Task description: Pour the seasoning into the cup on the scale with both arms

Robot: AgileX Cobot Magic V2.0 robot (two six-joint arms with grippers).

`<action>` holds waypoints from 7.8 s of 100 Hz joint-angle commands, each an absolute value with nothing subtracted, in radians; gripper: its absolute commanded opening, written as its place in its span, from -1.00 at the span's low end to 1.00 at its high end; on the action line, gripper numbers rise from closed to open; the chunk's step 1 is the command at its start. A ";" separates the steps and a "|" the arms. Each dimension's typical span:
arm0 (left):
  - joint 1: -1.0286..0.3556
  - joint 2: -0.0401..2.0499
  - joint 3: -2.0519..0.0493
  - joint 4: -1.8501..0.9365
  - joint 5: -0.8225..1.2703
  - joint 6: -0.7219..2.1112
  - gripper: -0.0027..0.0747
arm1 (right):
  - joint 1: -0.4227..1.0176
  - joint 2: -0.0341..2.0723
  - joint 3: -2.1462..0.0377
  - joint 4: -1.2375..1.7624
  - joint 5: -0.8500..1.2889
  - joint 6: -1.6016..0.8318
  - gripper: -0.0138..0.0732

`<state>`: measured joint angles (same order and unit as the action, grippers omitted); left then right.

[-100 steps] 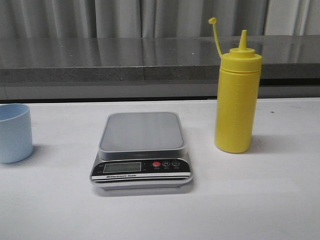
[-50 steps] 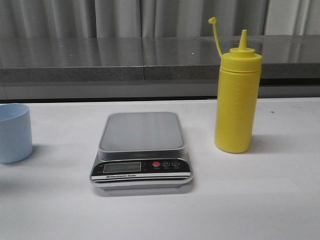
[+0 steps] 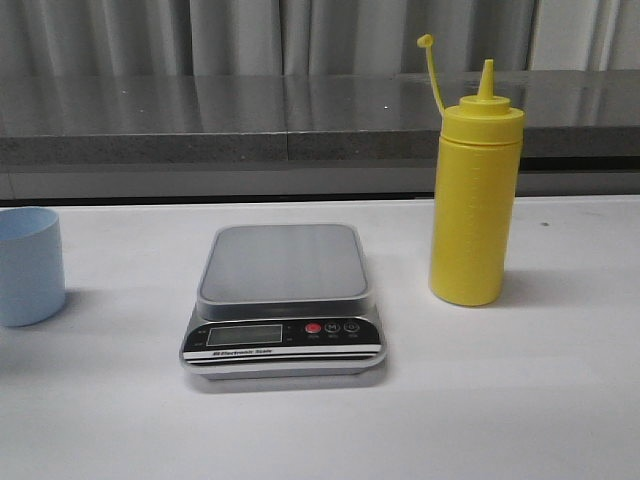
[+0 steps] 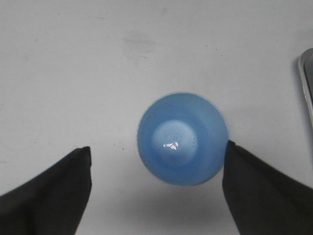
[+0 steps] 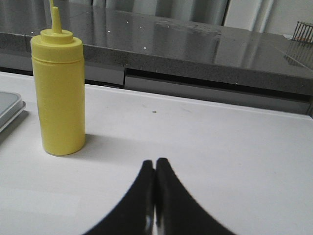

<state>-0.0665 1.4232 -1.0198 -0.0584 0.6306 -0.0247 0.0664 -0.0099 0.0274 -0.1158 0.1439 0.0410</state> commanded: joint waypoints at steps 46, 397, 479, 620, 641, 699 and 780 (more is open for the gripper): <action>-0.056 1.591 -1.053 -0.008 0.505 -0.044 0.53 | 0.062 -0.026 0.029 -0.116 0.065 0.031 -0.96; -0.505 1.872 -1.594 -0.150 0.762 -0.014 -0.33 | 0.062 -0.026 0.029 -0.116 0.065 0.031 -0.96; -0.505 1.642 -1.594 -0.060 0.771 -0.023 0.53 | 0.062 -0.026 0.029 -0.116 0.065 0.031 -0.96; -0.167 0.340 -0.377 0.028 0.085 -0.042 0.53 | 0.062 -0.026 0.029 -0.116 0.065 0.031 -0.96; -0.167 0.286 -0.372 0.095 0.080 -0.042 0.53 | 0.062 -0.026 0.029 -0.116 0.065 0.031 -0.96; -0.167 0.286 -0.372 0.098 0.084 -0.042 -0.98 | 0.062 -0.026 0.029 -0.116 0.065 0.031 -0.96; -0.167 0.286 -0.372 0.098 0.084 -0.042 -0.98 | 0.062 0.260 -0.360 -0.060 0.039 0.121 -0.96</action>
<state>-0.1697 0.2803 -0.3468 0.0969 0.1661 -0.0362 0.0664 0.1573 -0.2628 -0.0596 0.0858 0.1158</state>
